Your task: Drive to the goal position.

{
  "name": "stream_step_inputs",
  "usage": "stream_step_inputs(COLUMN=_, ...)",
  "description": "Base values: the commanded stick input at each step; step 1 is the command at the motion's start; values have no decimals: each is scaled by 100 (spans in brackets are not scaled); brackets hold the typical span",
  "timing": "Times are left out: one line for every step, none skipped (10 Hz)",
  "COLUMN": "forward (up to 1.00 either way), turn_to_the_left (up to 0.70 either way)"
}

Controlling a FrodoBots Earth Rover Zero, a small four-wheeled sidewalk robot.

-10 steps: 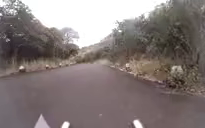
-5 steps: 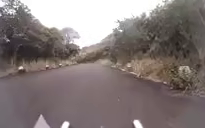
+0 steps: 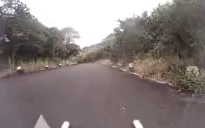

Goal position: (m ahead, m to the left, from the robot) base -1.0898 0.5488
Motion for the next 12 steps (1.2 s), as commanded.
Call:
stream_step_inputs(forward=50, turn_to_the_left=0)
stream_step_inputs(forward=50, turn_to_the_left=0)
stream_step_inputs(forward=50, turn_to_the_left=0)
stream_step_inputs(forward=50, turn_to_the_left=0)
stream_step_inputs(forward=50, turn_to_the_left=0)
stream_step_inputs(forward=50, turn_to_the_left=0)
stream_step_inputs(forward=50, turn_to_the_left=-10)
stream_step_inputs(forward=50, turn_to_the_left=-38)
stream_step_inputs(forward=50, turn_to_the_left=-50)
stream_step_inputs(forward=50, turn_to_the_left=-50)
stream_step_inputs(forward=50, turn_to_the_left=-48)
stream_step_inputs(forward=50, turn_to_the_left=-23)
